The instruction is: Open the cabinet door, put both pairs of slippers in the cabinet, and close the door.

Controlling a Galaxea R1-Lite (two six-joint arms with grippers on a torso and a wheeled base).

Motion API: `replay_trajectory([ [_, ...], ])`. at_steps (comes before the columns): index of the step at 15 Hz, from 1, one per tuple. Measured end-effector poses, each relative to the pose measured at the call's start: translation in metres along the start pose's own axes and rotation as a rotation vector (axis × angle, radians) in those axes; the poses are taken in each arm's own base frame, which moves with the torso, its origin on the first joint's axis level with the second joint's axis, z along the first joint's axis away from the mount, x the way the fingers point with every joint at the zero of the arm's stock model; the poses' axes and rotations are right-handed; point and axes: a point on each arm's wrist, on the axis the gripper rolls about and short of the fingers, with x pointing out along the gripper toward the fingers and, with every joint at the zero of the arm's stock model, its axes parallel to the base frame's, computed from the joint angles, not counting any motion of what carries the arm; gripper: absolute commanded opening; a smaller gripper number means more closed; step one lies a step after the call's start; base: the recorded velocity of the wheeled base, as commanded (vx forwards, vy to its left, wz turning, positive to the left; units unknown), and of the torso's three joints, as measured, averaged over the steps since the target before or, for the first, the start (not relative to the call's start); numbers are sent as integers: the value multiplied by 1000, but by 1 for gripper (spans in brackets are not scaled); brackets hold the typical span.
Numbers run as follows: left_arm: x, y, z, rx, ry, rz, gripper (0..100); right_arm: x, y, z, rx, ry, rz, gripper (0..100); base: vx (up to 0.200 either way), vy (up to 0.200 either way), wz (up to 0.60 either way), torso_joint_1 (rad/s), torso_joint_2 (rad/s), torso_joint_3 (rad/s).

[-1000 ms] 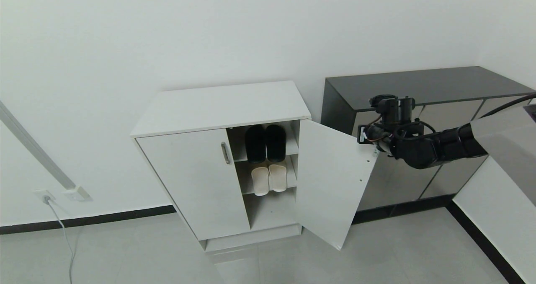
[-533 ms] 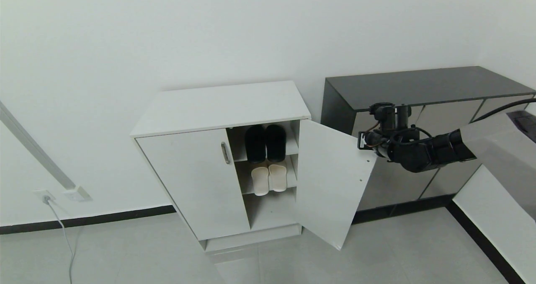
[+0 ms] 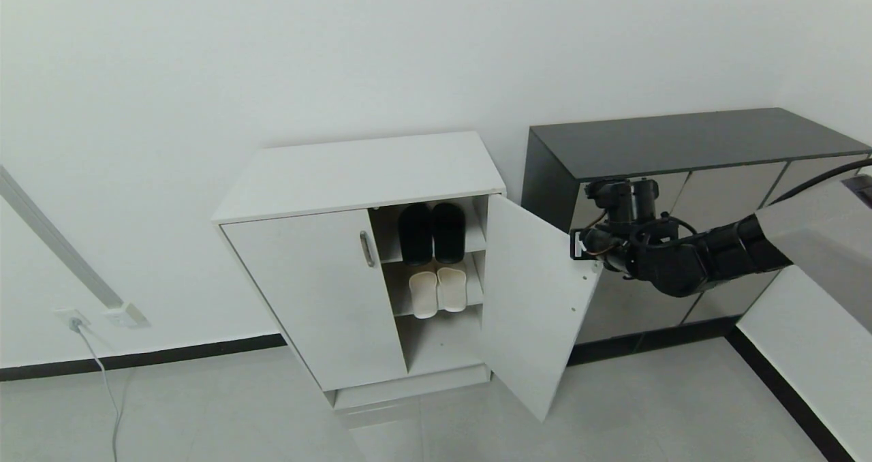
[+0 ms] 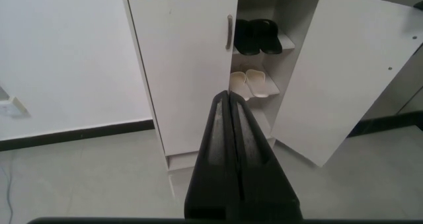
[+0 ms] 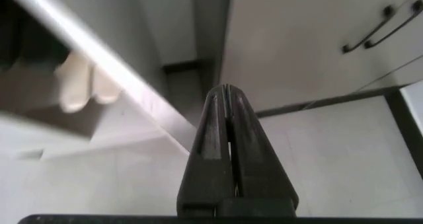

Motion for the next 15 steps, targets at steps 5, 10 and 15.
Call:
replay_trajectory([
  [5, 0, 0, 0, 0, 0, 0, 0, -53, 27, -3, -31, 3, 126, 0, 0, 0, 0, 0, 0, 0],
  [10, 0, 0, 0, -1, 0, 1, 0, -72, 38, -16, -52, 1, 209, 0, 0, 0, 0, 0, 0, 0],
  [15, 0, 0, 0, -1, 0, 1, 0, -70, 46, -32, -111, -69, 257, 0, 0, 0, 0, 0, 0, 0],
])
